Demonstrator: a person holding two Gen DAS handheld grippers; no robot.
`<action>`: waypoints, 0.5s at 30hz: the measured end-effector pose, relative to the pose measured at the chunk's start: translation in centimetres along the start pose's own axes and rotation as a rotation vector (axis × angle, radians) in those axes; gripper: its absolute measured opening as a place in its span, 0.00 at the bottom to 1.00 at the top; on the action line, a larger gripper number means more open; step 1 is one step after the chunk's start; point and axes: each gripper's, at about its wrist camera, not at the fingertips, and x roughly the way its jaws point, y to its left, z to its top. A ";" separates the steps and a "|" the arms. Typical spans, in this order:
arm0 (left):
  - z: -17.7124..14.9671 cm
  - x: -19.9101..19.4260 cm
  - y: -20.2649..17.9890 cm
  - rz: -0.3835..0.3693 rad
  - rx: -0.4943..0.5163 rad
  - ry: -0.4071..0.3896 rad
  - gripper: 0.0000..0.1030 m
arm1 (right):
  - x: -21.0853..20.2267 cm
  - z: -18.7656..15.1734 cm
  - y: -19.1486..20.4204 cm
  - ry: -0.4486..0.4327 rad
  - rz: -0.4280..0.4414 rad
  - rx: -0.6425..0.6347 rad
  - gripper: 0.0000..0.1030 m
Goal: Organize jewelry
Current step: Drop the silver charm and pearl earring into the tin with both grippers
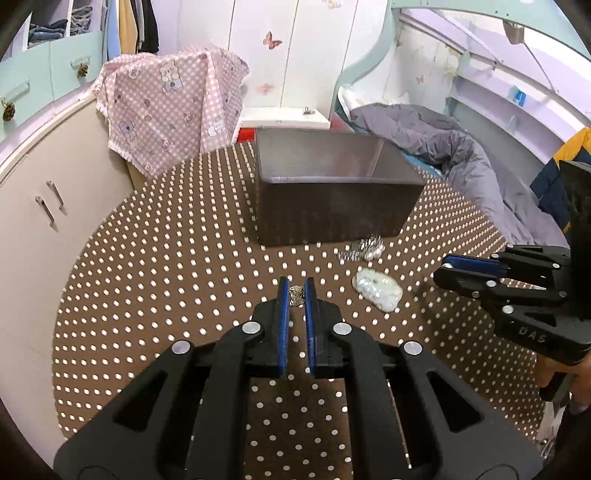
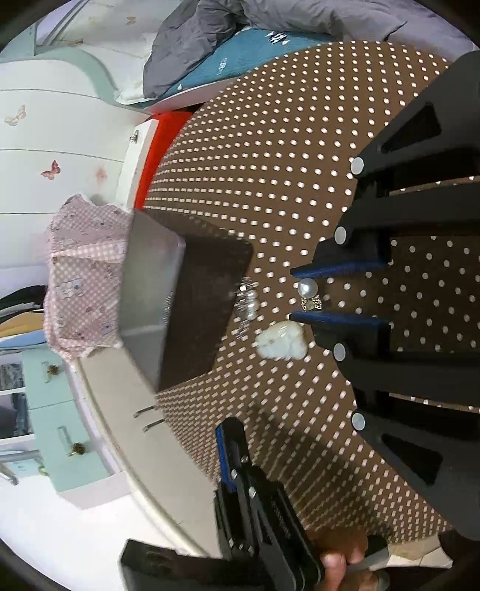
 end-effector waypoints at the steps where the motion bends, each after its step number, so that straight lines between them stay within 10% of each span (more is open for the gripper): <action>1: 0.4 -0.6 0.0 0.000 0.004 -0.015 0.08 | -0.7 0.4 -0.2 -0.015 0.006 0.001 0.15; 15: 8.0 -6.0 -0.6 0.029 0.084 -0.223 0.08 | -7.4 9.7 -2.0 -0.216 0.018 -0.027 0.15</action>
